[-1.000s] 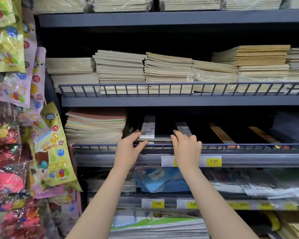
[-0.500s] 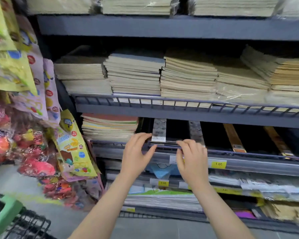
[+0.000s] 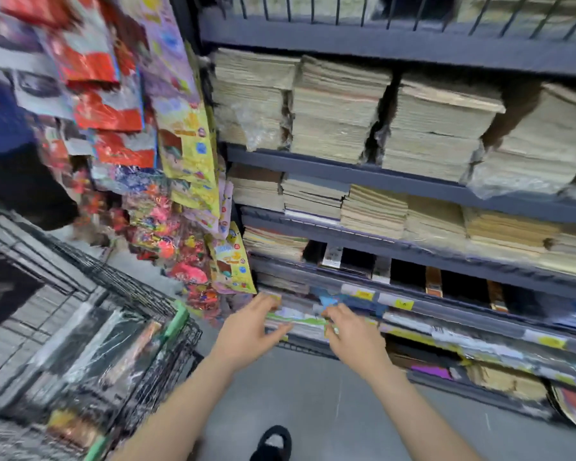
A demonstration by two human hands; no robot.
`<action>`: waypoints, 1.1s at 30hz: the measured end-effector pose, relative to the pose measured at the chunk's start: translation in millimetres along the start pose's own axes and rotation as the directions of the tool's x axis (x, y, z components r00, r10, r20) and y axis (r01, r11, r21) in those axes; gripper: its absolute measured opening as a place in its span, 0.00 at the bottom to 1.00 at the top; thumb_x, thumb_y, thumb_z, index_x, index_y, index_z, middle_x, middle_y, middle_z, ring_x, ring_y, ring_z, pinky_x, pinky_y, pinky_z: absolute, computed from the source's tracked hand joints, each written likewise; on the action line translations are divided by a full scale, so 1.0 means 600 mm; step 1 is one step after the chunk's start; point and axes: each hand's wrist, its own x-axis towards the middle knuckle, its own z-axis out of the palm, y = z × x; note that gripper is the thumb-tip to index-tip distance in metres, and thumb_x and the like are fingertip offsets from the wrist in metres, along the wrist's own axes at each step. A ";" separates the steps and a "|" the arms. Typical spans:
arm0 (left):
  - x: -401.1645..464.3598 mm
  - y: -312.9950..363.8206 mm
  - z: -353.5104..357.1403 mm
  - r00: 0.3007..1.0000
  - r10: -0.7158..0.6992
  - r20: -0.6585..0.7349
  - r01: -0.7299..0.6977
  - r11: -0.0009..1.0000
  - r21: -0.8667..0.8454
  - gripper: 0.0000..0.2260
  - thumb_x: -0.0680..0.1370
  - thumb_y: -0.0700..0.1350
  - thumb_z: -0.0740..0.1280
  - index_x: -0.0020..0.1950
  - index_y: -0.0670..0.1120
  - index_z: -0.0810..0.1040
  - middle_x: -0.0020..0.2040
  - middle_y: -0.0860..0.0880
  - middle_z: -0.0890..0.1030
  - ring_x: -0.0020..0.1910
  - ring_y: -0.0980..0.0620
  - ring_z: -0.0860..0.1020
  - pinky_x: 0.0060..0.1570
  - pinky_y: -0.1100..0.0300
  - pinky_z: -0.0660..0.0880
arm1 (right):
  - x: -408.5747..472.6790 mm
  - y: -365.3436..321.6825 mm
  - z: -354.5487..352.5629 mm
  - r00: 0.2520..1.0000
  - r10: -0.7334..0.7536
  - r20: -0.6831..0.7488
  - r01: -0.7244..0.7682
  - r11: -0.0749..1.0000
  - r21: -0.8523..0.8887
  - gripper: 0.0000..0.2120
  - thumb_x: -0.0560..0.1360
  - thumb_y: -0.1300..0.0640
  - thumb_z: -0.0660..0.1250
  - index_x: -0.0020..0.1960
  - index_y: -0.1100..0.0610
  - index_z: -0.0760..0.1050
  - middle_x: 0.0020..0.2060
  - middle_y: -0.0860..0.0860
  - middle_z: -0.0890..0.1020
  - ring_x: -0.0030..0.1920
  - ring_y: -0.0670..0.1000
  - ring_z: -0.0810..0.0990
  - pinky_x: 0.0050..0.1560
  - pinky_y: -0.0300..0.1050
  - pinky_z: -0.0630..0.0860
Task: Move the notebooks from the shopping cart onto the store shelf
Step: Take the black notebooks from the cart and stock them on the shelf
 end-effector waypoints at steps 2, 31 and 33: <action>-0.042 -0.003 -0.030 1.000 -0.031 0.004 0.031 0.999 -0.016 0.25 0.70 0.67 0.59 0.56 0.50 0.76 0.50 0.53 0.78 0.49 0.53 0.78 0.44 0.56 0.77 | -0.024 -0.030 -0.007 0.998 -0.002 0.060 -0.003 0.997 0.079 0.14 0.75 0.53 0.56 0.58 0.54 0.71 0.57 0.51 0.75 0.55 0.57 0.77 0.50 0.51 0.74; -0.411 -0.591 -0.400 0.921 -0.341 0.190 0.359 0.931 -0.068 0.12 0.74 0.54 0.66 0.56 0.52 0.74 0.44 0.59 0.76 0.42 0.55 0.78 0.45 0.53 0.78 | -0.032 -0.709 0.301 0.939 0.272 0.210 -0.337 0.845 0.416 0.10 0.75 0.59 0.61 0.55 0.56 0.75 0.48 0.51 0.78 0.47 0.50 0.75 0.48 0.43 0.71; -0.393 -0.619 -0.406 0.915 -0.346 0.208 0.368 0.927 -0.075 0.13 0.75 0.54 0.66 0.56 0.51 0.74 0.44 0.57 0.77 0.41 0.54 0.78 0.44 0.54 0.78 | -0.011 -0.724 0.309 0.929 0.295 0.225 -0.366 0.832 0.417 0.11 0.75 0.60 0.60 0.55 0.56 0.75 0.48 0.51 0.78 0.47 0.50 0.76 0.48 0.44 0.72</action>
